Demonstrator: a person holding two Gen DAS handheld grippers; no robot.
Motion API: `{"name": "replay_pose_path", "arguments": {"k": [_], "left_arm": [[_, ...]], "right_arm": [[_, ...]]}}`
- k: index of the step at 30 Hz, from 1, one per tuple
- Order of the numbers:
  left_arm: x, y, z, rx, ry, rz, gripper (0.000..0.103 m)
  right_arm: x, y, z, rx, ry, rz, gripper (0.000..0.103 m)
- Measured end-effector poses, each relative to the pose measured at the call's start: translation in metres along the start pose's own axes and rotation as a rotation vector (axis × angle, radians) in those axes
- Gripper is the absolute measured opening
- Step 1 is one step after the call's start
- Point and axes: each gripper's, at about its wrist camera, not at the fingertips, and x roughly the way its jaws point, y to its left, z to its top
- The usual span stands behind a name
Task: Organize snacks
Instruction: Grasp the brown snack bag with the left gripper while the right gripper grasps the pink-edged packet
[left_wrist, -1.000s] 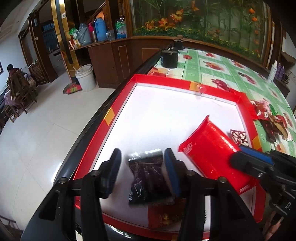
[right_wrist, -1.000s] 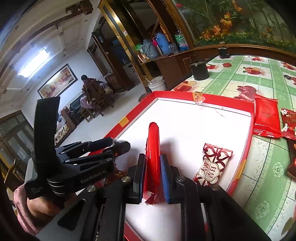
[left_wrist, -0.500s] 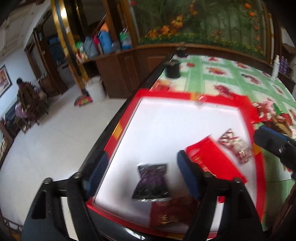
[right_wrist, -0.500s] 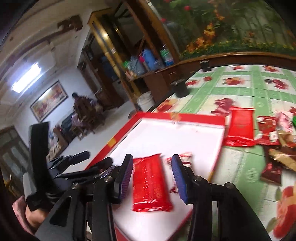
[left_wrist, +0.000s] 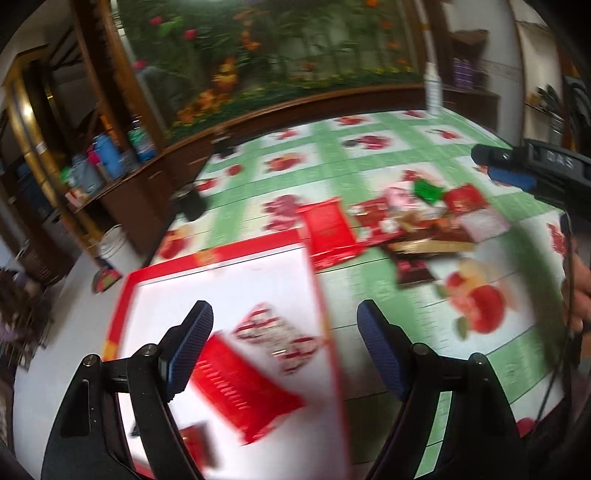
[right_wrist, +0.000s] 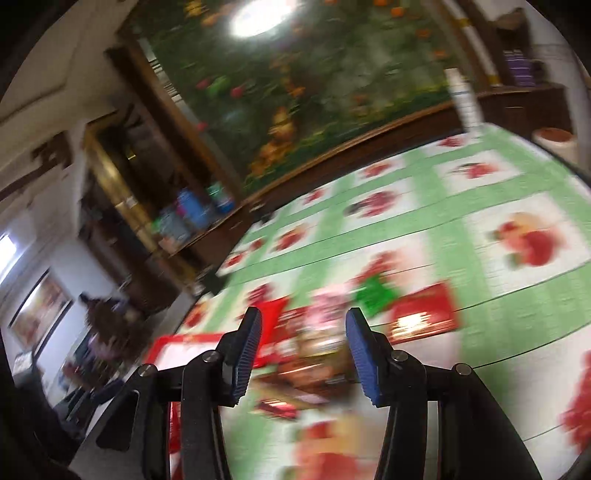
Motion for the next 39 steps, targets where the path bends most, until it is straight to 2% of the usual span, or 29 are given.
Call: {"name": "replay_pose_path", "arguments": {"k": [6, 8, 13, 16, 19, 23, 25, 30, 31, 32, 37, 39], "left_arm": [[0.012, -0.040, 0.036, 0.059, 0.001, -0.060, 0.081], [0.014, -0.056, 0.047, 0.084, -0.005, -0.071, 0.081], [0.037, -0.094, 0.066, 0.120, 0.038, -0.153, 0.080], [0.054, -0.113, 0.073, 0.134, 0.069, -0.169, 0.080], [0.075, -0.127, 0.074, 0.160, 0.135, -0.186, 0.080], [0.098, -0.129, 0.063, 0.135, 0.188, -0.245, 0.079], [0.102, -0.122, 0.060, 0.087, 0.167, -0.291, 0.070], [0.098, -0.114, 0.058, 0.051, 0.141, -0.327, 0.064], [0.097, -0.112, 0.058, 0.041, 0.140, -0.338, 0.062], [0.094, -0.110, 0.057, 0.022, 0.140, -0.361, 0.053], [0.082, -0.098, 0.048, -0.009, 0.126, -0.406, 0.051], [0.072, -0.094, 0.041, -0.018, 0.114, -0.417, 0.049]], "right_arm": [[-0.010, -0.047, 0.016, 0.026, 0.016, -0.122, 0.050], [-0.016, -0.062, 0.017, 0.072, 0.017, -0.146, 0.050], [-0.015, -0.081, 0.016, 0.159, 0.033, -0.162, 0.051], [-0.013, -0.083, 0.015, 0.169, 0.055, -0.153, 0.051], [-0.010, -0.081, 0.015, 0.169, 0.068, -0.145, 0.050], [-0.001, -0.077, 0.011, 0.156, 0.105, -0.144, 0.051], [0.005, -0.074, 0.009, 0.143, 0.128, -0.148, 0.051], [0.022, -0.061, -0.001, 0.076, 0.195, -0.175, 0.051], [0.026, -0.057, -0.003, 0.055, 0.209, -0.192, 0.054], [0.029, -0.055, -0.005, 0.036, 0.218, -0.208, 0.059], [0.039, -0.040, -0.012, -0.061, 0.239, -0.271, 0.071], [0.043, -0.037, -0.015, -0.086, 0.254, -0.286, 0.072]]}}
